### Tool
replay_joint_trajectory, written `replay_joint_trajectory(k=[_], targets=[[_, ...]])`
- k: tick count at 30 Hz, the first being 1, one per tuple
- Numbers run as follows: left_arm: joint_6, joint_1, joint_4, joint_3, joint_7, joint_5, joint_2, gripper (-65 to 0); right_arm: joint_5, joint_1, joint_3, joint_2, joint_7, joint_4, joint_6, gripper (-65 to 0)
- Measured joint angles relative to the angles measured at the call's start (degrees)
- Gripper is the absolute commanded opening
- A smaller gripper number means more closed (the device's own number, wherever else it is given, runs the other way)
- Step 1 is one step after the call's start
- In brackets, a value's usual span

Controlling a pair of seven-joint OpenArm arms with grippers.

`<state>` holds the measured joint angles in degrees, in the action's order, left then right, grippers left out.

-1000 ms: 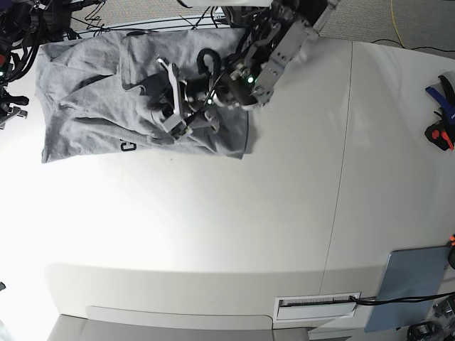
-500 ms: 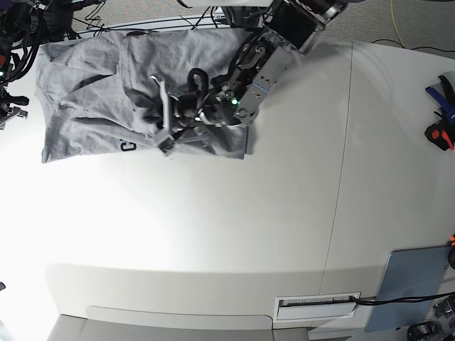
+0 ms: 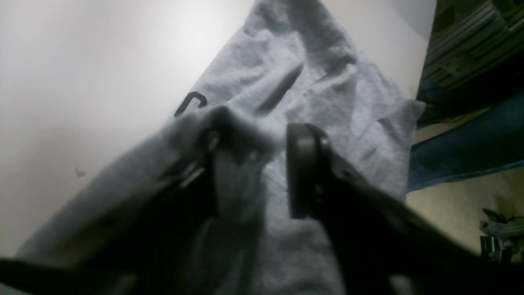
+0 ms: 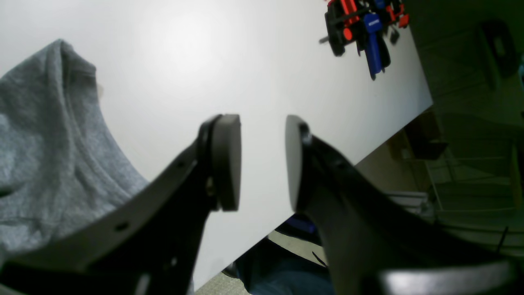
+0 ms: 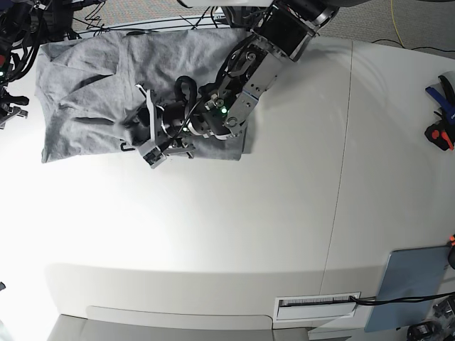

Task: Fold the T-shirt properly
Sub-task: 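Lower the left gripper onto the middle of the folded shirt and grasp, then drag the grasped shirt with the left gripper away from the table edge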

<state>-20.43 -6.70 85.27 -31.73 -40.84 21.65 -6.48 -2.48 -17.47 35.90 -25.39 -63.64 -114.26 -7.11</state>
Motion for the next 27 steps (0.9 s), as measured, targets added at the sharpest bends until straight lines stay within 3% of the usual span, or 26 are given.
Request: replay_joint_trajectory(k=[3, 9, 13, 16, 22, 24, 27], targets=[[-0.2, 0.0, 0.0, 0.0, 0.0, 0.0, 0.0, -38.3, 0.0, 0.0, 0.0, 0.0, 0.0, 0.0, 0.0, -46.4], [-5.4, 0.0, 0.0, 0.0, 0.0, 2.3, 0.0, -38.3, -0.1, 0.0, 0.0, 0.0, -0.9, 0.0, 0.0, -46.4], [-5.4, -0.9, 0.1, 0.5, 0.0, 2.4, 0.0, -38.3, -3.7, 0.0, 0.0, 0.0, -1.0, 0.0, 0.0, -46.3], [-5.5, -0.9, 1.8, 4.5, -2.4, 2.4, 0.0, -38.3, -5.1, 0.0, 0.0, 0.0, -1.0, 0.0, -0.2, -46.4], [-6.6, 0.0, 2.9, 16.2, -10.8, 1.6, 0.0, -38.3, 4.1, 0.0, 0.0, 0.0, -0.4, 0.0, 0.1, -46.4], [-10.5, 1.6, 2.9, 19.5, -12.4, 2.3, 0.0, -38.4, 4.1, 0.0, 0.0, 0.0, -0.5, 0.0, 0.1, -46.4], [-13.7, 5.0, 2.9, 23.2, -13.7, 6.9, -0.2, -40.3, 4.0, 0.0, 0.0, 0.0, -0.5, 0.0, 0.1, -46.4]])
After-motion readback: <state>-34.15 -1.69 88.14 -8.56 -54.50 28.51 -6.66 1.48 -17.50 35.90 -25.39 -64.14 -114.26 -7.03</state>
